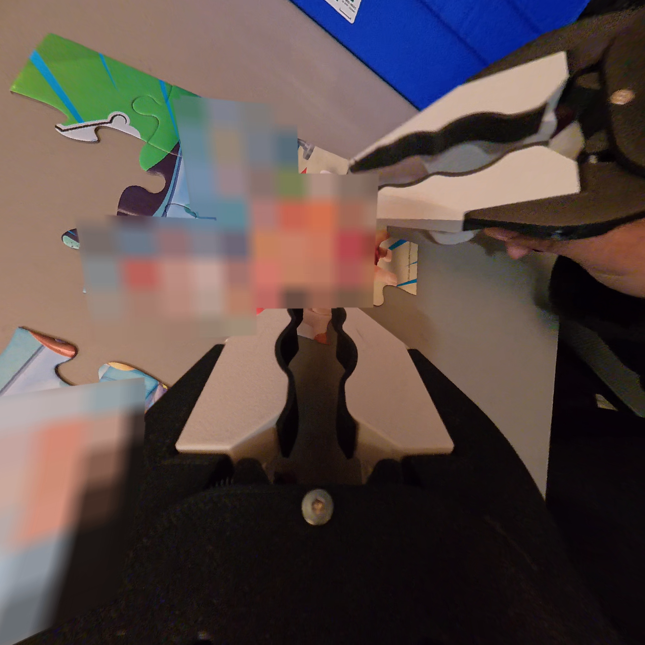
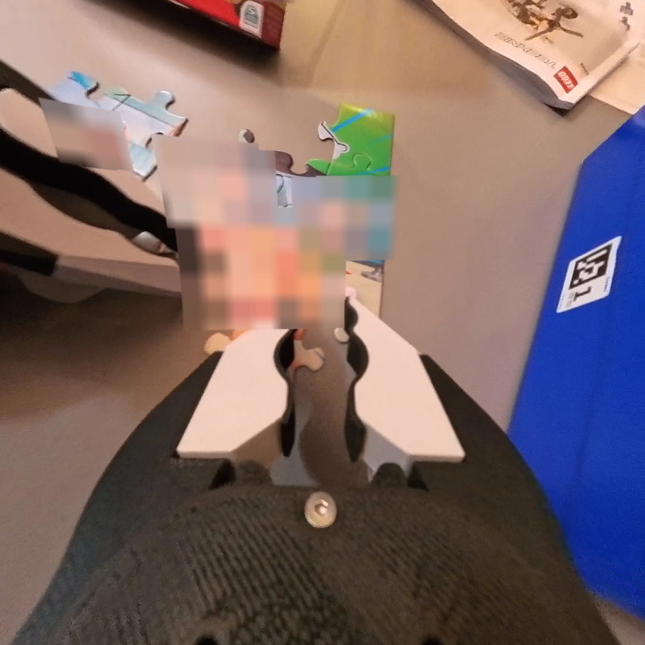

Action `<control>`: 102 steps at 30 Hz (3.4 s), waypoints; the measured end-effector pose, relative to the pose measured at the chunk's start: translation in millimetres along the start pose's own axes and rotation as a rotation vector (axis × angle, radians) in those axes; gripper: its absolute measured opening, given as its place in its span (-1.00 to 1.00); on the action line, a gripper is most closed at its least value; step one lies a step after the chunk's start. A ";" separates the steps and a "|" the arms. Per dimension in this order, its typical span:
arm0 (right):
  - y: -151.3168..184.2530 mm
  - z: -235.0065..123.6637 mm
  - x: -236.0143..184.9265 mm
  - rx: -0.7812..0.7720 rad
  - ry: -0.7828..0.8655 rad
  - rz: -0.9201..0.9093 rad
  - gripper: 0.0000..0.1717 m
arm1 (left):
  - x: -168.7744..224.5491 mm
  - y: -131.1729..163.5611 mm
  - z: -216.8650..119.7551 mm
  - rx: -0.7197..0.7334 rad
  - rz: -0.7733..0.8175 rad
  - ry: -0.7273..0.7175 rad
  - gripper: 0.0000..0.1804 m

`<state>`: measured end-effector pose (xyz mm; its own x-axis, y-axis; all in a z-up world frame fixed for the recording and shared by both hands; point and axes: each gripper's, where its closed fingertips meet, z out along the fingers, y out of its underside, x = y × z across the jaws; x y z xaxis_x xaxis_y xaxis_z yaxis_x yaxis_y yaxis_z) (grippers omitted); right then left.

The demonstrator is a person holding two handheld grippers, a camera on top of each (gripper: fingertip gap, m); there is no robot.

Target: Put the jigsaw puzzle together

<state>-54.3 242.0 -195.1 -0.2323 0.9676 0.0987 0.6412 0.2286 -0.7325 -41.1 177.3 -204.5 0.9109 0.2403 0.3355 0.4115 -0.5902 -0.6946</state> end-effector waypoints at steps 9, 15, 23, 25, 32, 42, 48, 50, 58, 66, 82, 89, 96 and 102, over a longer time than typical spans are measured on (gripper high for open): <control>-15.1 30.6 5.0 0.018 -0.137 0.215 -0.16 | -3.4 -6.2 -11.7 0.046 -0.012 -0.043 -0.79; -4.4 16.5 -1.1 0.031 -0.148 0.214 -0.21 | -24.9 13.4 -30.5 -0.013 -0.081 -0.214 -0.72; 15.5 -9.2 -14.3 0.021 -0.168 0.242 -0.20 | -16.1 21.1 -31.1 -0.003 -0.117 -0.178 -0.69; 21.4 -14.9 -15.2 0.013 -0.153 0.236 -0.19 | -12.5 20.3 -29.3 -0.001 -0.128 -0.151 -0.69; 32.7 -28.6 -13.2 0.027 -0.155 0.270 -0.22 | -1.5 20.7 -24.1 -0.020 -0.112 -0.124 -0.68; 31.0 -25.6 -7.8 0.036 -0.151 0.256 -0.21 | 5.2 21.0 -22.5 -0.019 -0.141 -0.090 -0.67; 16.7 -43.1 -1.1 0.145 -0.100 0.221 -0.28 | 7.1 0.3 -40.8 0.095 -0.110 -0.105 -0.68; 7.8 -56.0 6.3 0.228 -0.058 0.195 -0.33 | 0.8 -7.8 -50.7 0.149 -0.092 -0.132 -0.68; 7.3 -85.7 32.7 0.325 0.066 0.190 -0.39 | -30.5 -5.2 -92.8 0.219 -0.091 -0.217 -0.67; -10.1 -85.2 16.6 0.361 0.073 0.115 -0.47 | -76.4 13.3 -164.4 0.259 -0.108 -0.425 -0.66; -42.7 -74.4 -24.6 0.409 -0.034 0.096 -0.49 | -109.7 40.7 -228.9 0.331 -0.181 -0.540 -0.64; -52.0 -68.3 -40.7 0.403 -0.056 0.076 -0.49 | -112.0 50.3 -224.7 0.304 -0.178 -0.526 -0.64; -56.4 -61.4 -52.3 0.392 -0.073 0.066 -0.49 | -122.6 54.4 -241.1 0.327 -0.193 -0.547 -0.64; -57.6 -56.7 -56.0 0.385 -0.070 0.056 -0.49 | -124.4 61.3 -242.5 0.321 -0.207 -0.540 -0.64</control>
<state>-36.7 180.7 -120.2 -0.2623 0.9649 0.0152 0.3360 0.1061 -0.9359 -136.7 -75.6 -134.5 0.6652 0.7259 0.1747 0.4927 -0.2510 -0.8332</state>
